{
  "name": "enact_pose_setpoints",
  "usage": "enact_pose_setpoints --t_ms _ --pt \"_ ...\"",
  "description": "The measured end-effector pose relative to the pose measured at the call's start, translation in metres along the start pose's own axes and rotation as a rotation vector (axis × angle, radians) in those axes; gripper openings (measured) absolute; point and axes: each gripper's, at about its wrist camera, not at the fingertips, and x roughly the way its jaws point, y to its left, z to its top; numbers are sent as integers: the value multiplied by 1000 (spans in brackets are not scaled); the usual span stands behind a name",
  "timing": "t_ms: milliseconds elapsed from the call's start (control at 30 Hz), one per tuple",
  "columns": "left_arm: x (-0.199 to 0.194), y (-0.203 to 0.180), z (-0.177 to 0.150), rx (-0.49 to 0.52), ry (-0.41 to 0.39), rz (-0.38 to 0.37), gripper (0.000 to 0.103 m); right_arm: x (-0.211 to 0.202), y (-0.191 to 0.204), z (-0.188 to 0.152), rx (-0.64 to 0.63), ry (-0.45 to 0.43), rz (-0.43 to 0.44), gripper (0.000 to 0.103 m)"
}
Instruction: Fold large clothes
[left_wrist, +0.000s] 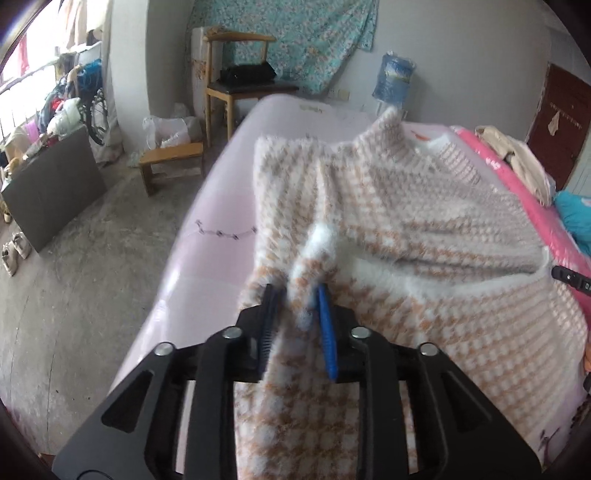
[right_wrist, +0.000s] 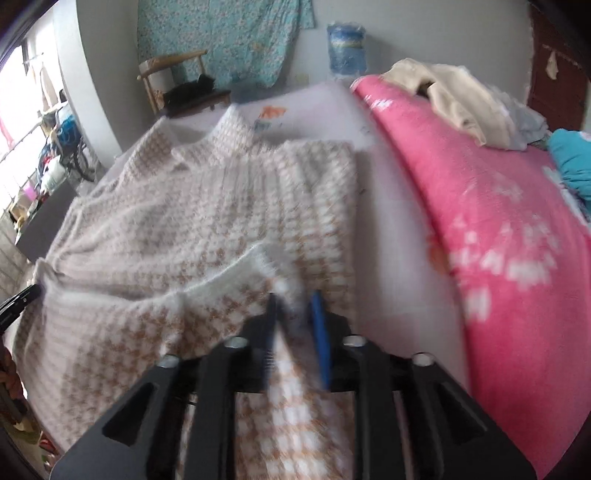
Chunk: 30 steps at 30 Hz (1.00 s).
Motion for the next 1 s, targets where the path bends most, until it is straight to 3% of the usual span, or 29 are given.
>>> enact_pose_setpoints --t_ms 33,67,167,300,367,433,467,533,633,767,833,900,967,1000 --pt "-13 0 1 4 -36 13 41 -11 -1 -1 3 -21 5 39" --pt "-28 -2 2 16 -75 8 43 -29 -2 -2 3 -53 24 45" --pt "-68 -17 -3 56 -139 -102 47 -61 6 -10 -23 -96 76 46" --pt "-84 -57 -33 144 -56 -359 47 -74 44 -40 -134 -27 223 46" --pt "-78 -77 -51 186 5 -413 47 -73 71 -61 -231 18 268 45" --pt "-63 -99 -71 227 90 -404 48 -65 94 -80 -310 65 277 39" --pt "-55 -105 -79 244 107 -362 49 -55 101 -87 -335 91 260 37" --pt "-38 -104 -87 218 149 -326 51 -35 106 -96 -354 124 217 36" --pt "-31 -96 -85 155 139 -343 51 -21 102 -96 -311 140 236 36" --pt "-52 -99 -80 181 117 -351 50 -46 105 -89 -338 111 207 32" --pt "-57 -103 -80 204 109 -364 57 -62 112 -93 -375 70 250 32" --pt "-51 -109 -89 231 127 -333 59 -63 122 -101 -415 70 276 32" --pt "-41 -111 -99 236 136 -297 64 -42 134 -119 -485 115 192 32" --pt "-41 -111 -98 233 130 -292 64 -39 135 -122 -492 95 183 33"
